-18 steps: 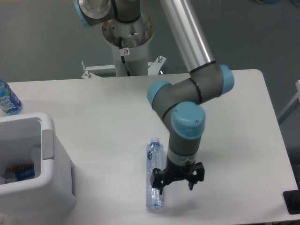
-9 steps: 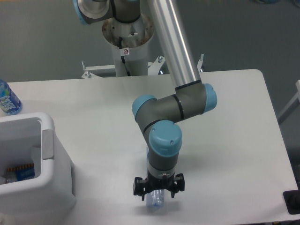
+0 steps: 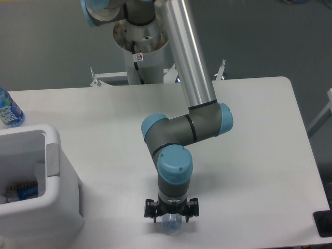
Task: Place the trash in the trash can
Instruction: 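Lower the gripper around the bottle's cap end and close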
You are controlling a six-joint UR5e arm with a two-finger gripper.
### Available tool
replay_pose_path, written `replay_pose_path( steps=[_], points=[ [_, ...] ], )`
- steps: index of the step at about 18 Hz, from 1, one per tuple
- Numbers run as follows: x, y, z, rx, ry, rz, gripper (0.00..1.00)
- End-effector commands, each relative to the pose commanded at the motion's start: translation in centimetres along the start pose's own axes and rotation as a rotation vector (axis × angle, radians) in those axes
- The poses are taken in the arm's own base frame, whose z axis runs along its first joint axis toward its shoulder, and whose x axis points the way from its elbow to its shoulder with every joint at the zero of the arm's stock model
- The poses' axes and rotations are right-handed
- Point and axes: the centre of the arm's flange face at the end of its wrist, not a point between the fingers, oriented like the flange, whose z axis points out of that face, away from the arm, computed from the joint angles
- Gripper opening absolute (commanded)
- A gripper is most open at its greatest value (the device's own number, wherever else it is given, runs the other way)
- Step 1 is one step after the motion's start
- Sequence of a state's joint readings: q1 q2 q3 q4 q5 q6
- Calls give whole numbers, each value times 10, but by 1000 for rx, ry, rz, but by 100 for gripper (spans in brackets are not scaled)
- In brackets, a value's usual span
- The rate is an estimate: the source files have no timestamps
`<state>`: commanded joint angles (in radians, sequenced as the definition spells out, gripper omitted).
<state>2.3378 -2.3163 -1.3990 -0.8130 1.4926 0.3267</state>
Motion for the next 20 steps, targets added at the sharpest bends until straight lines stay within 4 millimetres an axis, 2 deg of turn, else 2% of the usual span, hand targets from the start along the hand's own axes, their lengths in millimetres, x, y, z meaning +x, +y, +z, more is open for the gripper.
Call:
replay_pose_path(
  steps=[5,10,15,20],
  points=[
    [-1,0,3,-3,-9,0,100],
    [-2,1,4,-10,-21,0,85],
    [-3,3,4,-19,-38,-2,74],
    [5,2,5,-26,-55,12,70]
  ],
)
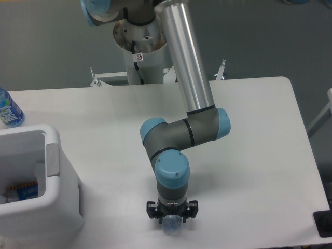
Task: Place the trash in the trash can
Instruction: 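Lower the gripper around the bottle's cap end and close, then lift the bottle upright off the table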
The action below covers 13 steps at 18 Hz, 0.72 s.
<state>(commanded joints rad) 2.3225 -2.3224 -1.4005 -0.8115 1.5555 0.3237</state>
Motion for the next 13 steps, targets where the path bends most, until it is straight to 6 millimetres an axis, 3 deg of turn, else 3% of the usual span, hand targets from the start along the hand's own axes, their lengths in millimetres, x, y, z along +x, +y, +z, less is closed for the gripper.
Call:
replay_pose_path(
  steps=[13],
  points=[
    [-1,-2,-8,10,-3,0,54]
  ],
)
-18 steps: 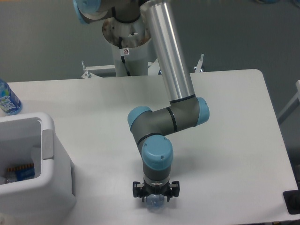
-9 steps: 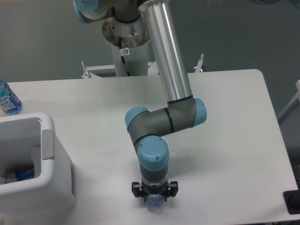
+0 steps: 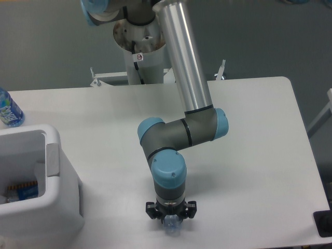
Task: Place the trash in the trash can
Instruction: 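Lift the bottle upright off the table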
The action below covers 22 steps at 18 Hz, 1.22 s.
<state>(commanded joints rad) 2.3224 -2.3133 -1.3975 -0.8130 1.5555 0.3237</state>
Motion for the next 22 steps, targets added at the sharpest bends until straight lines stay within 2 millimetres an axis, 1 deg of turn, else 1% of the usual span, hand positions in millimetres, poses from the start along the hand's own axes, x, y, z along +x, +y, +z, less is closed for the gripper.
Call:
replay_pose_path(
  steps=[3,6,7,9,10,12,15,16,17,18,20,22],
  points=[
    [0,-1,-4,6,-1,3,54],
    [-3,-4,-19,28,-7,2,54],
    [-5,-5,-29,46,-9,-2,54],
    [-17,-8,-63,99,-10,-27,54],
    [-22,-12,-77,134,6,-46,54],
    [-30,-23,-114,217,47,-96,53],
    [-39,-36,-147,290,59,-129,53],
    [-40,-40,-167,335,66,-146,53],
    [-40,-42,-202,394,64,-162,53],
    [-40,-42,-223,436,65,-177,53],
    [-35,-44,-252,509,80,-218,53],
    [-26,-41,-282,553,93,-261,53]
  ],
)
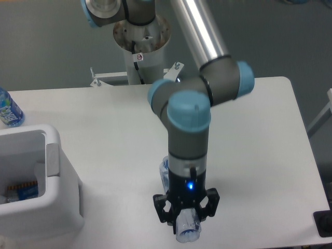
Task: Place the trash in the trash can
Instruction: 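Lift the bottle upright off the table, then carry the bottle over the bin and release it inside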
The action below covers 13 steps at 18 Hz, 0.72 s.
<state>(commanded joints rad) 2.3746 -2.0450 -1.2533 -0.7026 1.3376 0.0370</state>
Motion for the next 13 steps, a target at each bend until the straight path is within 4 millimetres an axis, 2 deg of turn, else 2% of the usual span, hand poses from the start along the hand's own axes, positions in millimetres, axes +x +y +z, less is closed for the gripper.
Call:
replay_pose_path(
  steps=[4,8,10,13],
  points=[
    [35,-26,-57,97,20,6,53],
    [83,-41,-109,176,56,63,53],
    [111,-41,-131,202,83,93,53],
    [161,-30,-142,204,135,151,53]
  ],
)
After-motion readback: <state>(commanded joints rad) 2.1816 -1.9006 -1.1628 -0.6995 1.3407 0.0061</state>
